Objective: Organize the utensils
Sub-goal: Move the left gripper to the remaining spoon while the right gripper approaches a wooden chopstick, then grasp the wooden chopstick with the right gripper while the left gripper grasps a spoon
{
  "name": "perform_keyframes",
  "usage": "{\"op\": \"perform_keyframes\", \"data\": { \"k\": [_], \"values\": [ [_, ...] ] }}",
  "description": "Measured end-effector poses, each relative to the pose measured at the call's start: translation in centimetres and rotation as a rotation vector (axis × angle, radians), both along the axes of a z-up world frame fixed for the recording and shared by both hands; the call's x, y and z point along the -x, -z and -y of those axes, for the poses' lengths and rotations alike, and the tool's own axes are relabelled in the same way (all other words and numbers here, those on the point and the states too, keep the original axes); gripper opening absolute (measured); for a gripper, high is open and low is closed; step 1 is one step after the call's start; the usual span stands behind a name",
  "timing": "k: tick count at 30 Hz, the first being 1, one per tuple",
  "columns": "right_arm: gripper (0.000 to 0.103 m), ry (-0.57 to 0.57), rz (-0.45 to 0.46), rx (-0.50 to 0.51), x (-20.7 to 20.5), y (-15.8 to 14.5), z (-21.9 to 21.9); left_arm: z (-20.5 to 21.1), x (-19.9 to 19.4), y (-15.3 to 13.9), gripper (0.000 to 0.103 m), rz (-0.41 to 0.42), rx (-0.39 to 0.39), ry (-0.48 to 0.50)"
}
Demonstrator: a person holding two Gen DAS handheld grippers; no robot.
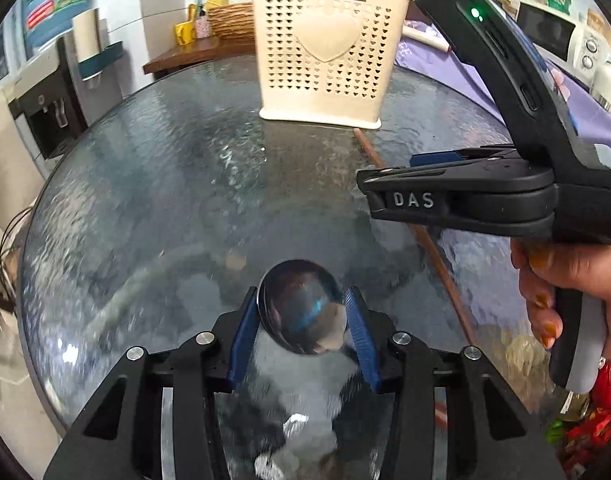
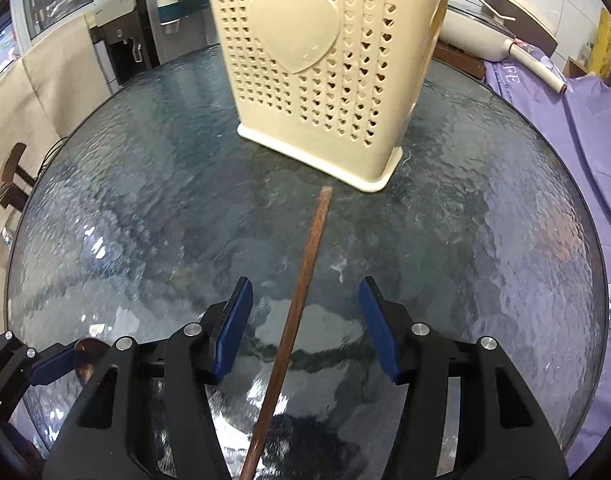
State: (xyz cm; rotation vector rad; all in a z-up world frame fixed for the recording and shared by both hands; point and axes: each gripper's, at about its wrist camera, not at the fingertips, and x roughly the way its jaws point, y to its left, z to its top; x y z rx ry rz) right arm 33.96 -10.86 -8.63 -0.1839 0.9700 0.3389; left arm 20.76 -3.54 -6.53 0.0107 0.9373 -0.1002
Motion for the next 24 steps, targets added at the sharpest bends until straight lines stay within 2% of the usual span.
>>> {"op": "perform_keyframes", "data": {
  "k": [4, 6, 9, 14, 19, 21, 23, 24],
  "values": [
    [0.041, 0.036, 0.000, -0.003, -1.1, -0.2, 0.0, 0.6, -1.7, -0.1, 0.042, -0.029, -0.026, 0.050],
    [0.029, 0.040, 0.003, -0.002, -1.5, -0.3, -0.1, 0.9, -2.4, -0.1, 0.039, -0.033, -0.048, 0.086],
    [0.017, 0.026, 0.007, 0.004, -1.7, -0.4, -0.5, 0.8, -3.0, -0.2, 0.035, -0.044, -0.050, 0.113],
    [0.010, 0.017, 0.009, 0.009, -1.3, -0.5, -0.3, 0.5, -3.4, -0.1, 0.028, -0.036, -0.051, 0.120],
    [0.008, 0.010, 0.008, -0.005, -0.6, -0.4, 1.1, -0.6, -3.5, -0.6, 0.028, -0.034, 0.029, 0.077],
    [0.008, 0.008, 0.011, -0.025, -0.2, -0.3, 2.0, -0.4, -2.6, -1.4, 0.032, 0.007, 0.002, 0.071],
    [0.007, 0.018, 0.015, -0.033, 0.1, -0.2, 2.8, -0.2, -1.0, -2.2, 0.053, 0.050, -0.008, 0.049],
    [0.007, 0.021, 0.018, -0.038, 0.4, -0.2, 3.3, -0.2, -0.5, -2.5, 0.055, 0.063, -0.004, 0.037]
  ]
}}
